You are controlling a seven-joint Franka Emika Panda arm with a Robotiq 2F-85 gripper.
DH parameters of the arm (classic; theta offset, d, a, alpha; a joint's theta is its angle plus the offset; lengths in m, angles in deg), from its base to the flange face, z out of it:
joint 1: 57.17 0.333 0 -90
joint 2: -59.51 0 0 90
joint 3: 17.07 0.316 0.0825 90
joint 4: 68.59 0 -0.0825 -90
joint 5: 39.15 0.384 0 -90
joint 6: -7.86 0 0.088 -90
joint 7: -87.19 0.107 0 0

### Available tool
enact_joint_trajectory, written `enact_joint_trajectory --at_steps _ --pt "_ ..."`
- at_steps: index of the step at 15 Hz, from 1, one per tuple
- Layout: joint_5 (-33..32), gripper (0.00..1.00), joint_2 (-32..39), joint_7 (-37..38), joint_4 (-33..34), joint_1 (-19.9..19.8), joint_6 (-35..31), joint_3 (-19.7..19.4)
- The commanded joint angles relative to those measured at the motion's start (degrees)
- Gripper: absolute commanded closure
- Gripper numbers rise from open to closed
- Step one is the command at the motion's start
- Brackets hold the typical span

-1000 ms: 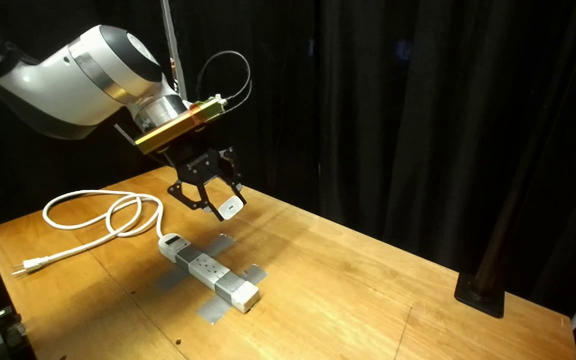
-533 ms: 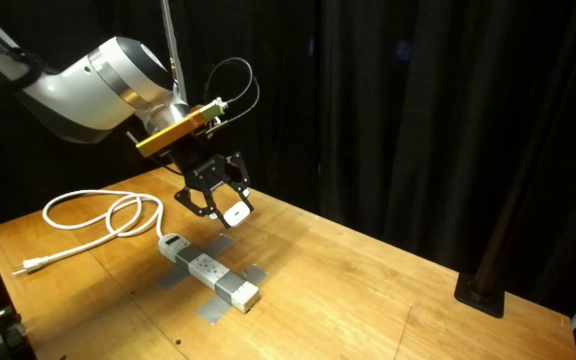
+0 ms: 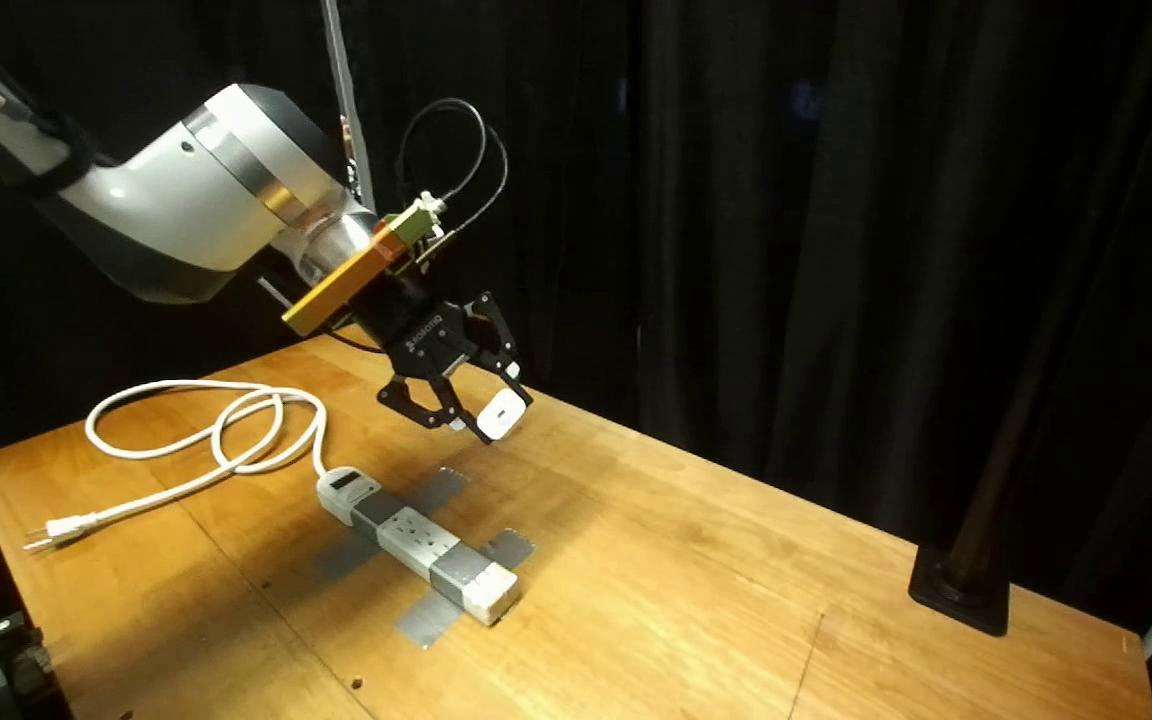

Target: Put the charger head on a slot on the extension cord

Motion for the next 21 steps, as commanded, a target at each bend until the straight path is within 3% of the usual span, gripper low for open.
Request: enact_joint_trajectory --at_steps 1,4,10,15,16,21 --pt "-12.96 0.77 2.29 14.03 0.3 -0.54 1.68 0.1" --pt "-24.25 0.77 6.0 20.79 0.37 -0.82 7.72 0.2" --pt "-34.63 0.77 12.57 27.73 0.88 -1.0 26.05 1.09" --pt "-32.0 0.77 16.67 31.75 2.71 -0.67 43.46 3.2" --pt "-33.71 0.52 14.99 29.5 0.56 -2.52 38.79 4.11" --pt "-33.51 0.52 16.18 30.98 1.38 -2.32 42.23 4.7"
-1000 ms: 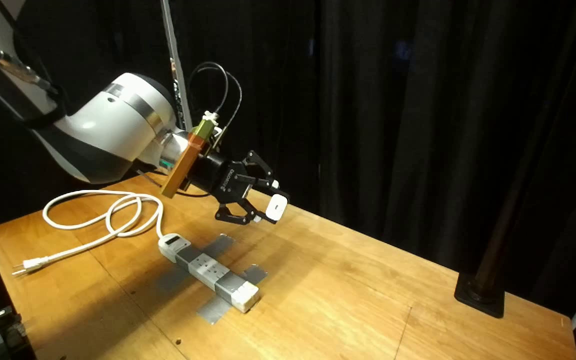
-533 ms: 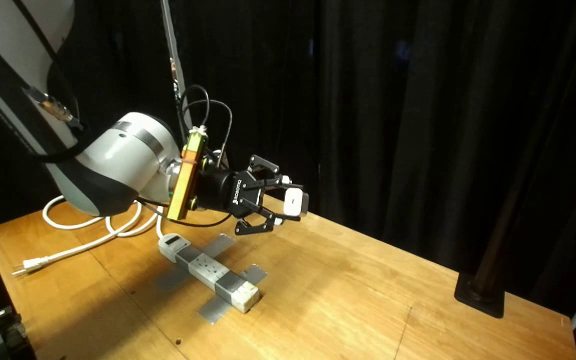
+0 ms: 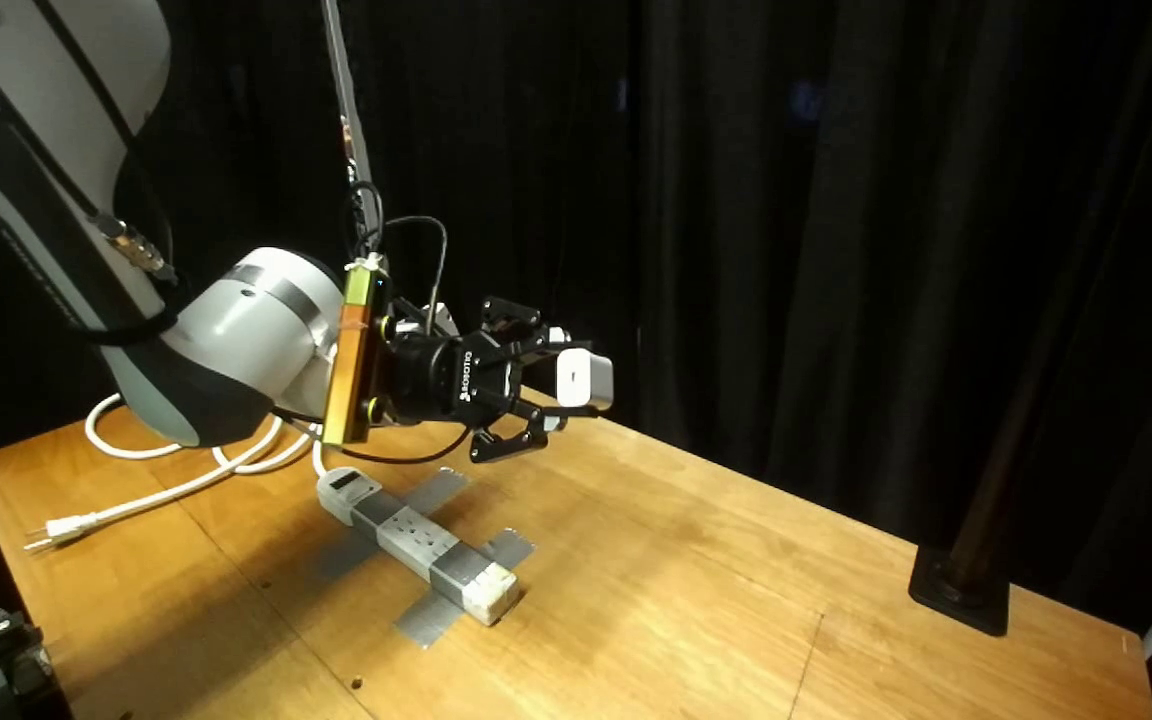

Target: Put the charger head on a slot on the extension cord

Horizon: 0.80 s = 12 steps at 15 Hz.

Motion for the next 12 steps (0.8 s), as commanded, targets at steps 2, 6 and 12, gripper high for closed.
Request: enact_joint_trajectory --at_steps 2,6,12 --pt "-0.51 0.52 0.06 -0.17 0.08 -1.61 0.86 1.71" --pt "0.97 0.77 -1.45 -5.99 -1.06 -4.35 -6.09 2.62" --pt "14.13 0.77 -0.43 -17.98 -0.2 -6.46 -3.15 2.18"
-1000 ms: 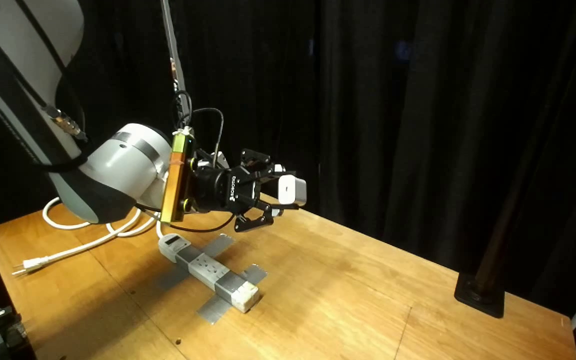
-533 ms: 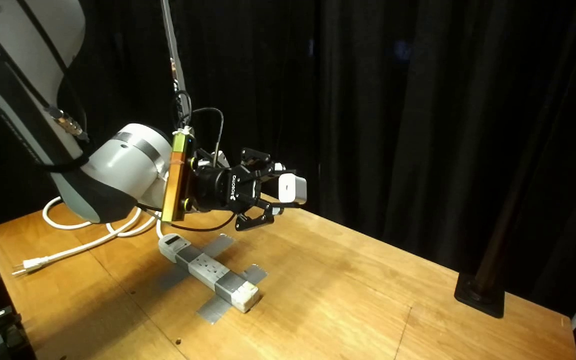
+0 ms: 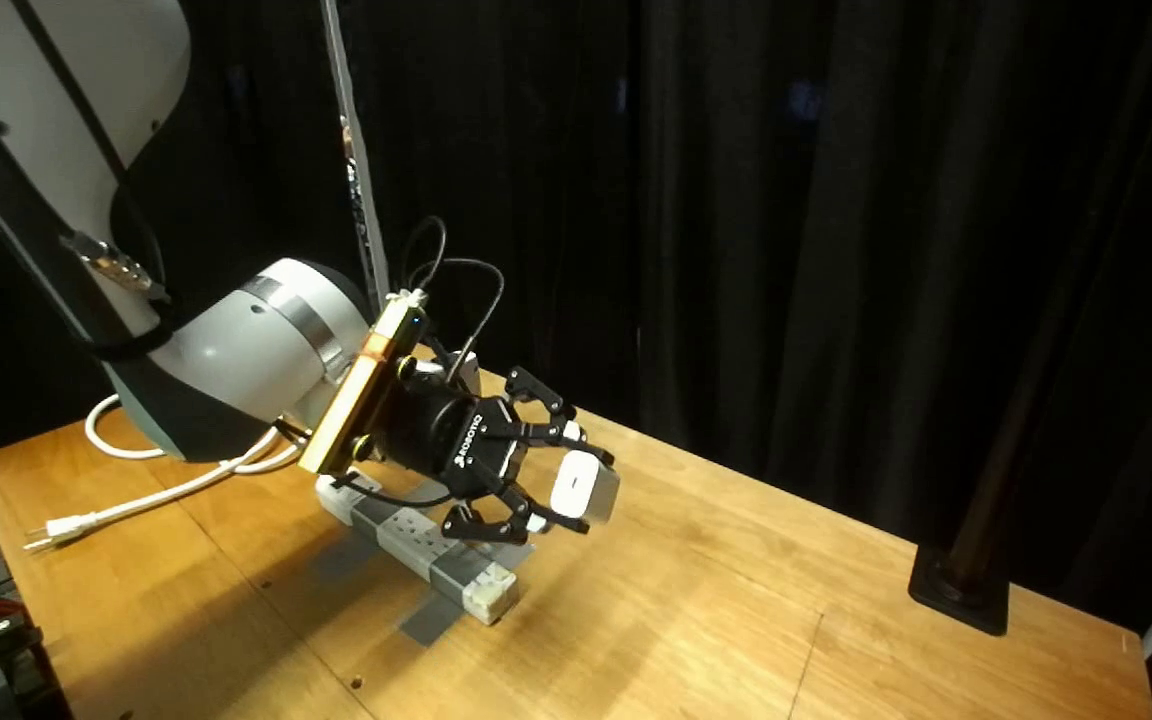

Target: Put the charger head on a slot on the extension cord

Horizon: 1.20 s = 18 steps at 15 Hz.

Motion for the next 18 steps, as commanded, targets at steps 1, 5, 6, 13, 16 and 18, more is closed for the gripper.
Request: enact_joint_trajectory --at_steps 1,5,6,13,16,18 --pt "7.87 0.77 -0.03 -8.21 0.81 -0.15 4.25 0.47" --pt "11.03 0.77 1.97 -19.24 1.26 0.91 3.3 2.22" --pt "11.1 0.77 2.68 -21.89 1.56 1.11 2.86 2.73" --pt "11.7 0.77 5.44 -43.02 3.34 1.74 0.26 5.32" --pt "12.55 0.77 5.54 -51.03 4.61 0.47 -5.4 5.63" --pt "14.39 0.77 5.55 -54.61 5.57 0.11 -7.24 5.28"
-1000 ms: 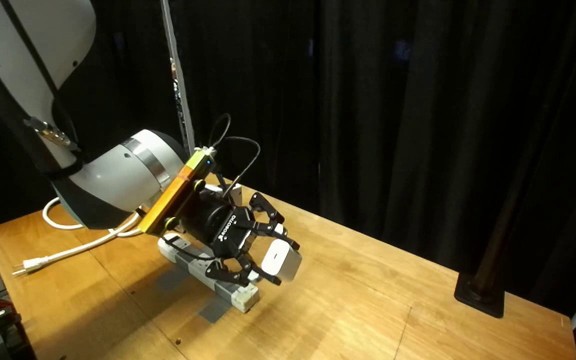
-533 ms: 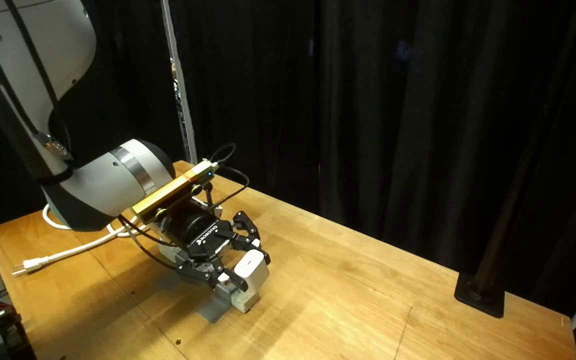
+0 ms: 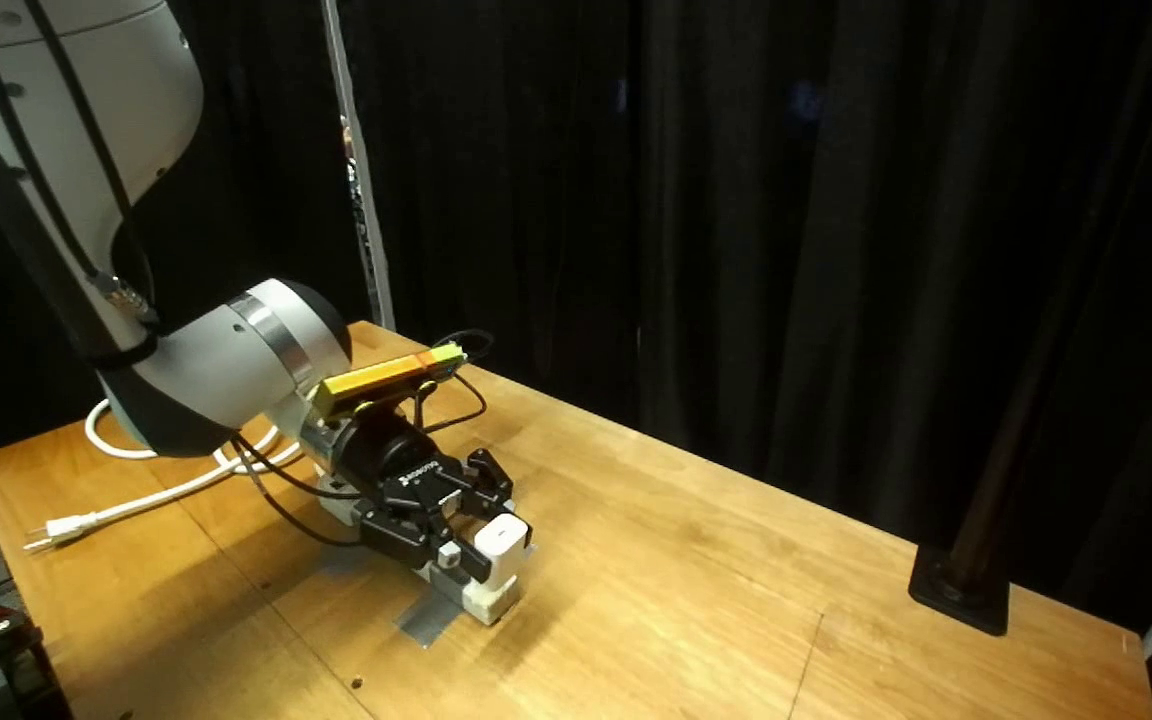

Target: Put the charger head on a slot on the extension cord

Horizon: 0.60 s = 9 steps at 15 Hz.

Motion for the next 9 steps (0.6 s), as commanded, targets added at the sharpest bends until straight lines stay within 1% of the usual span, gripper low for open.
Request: enact_joint_trajectory --at_steps 1,4,6,9 --pt "3.61 0.77 0.32 -7.72 2.8 -1.15 -2.41 -0.05" --pt "4.16 0.77 0.28 -6.68 3.32 -1.14 -3.61 -0.4" --pt "3.33 0.77 0.89 -4.5 3.45 -0.96 -5.27 -0.59" --pt "2.53 0.77 1.64 -3.76 3.77 -1.32 -8.86 -1.06"
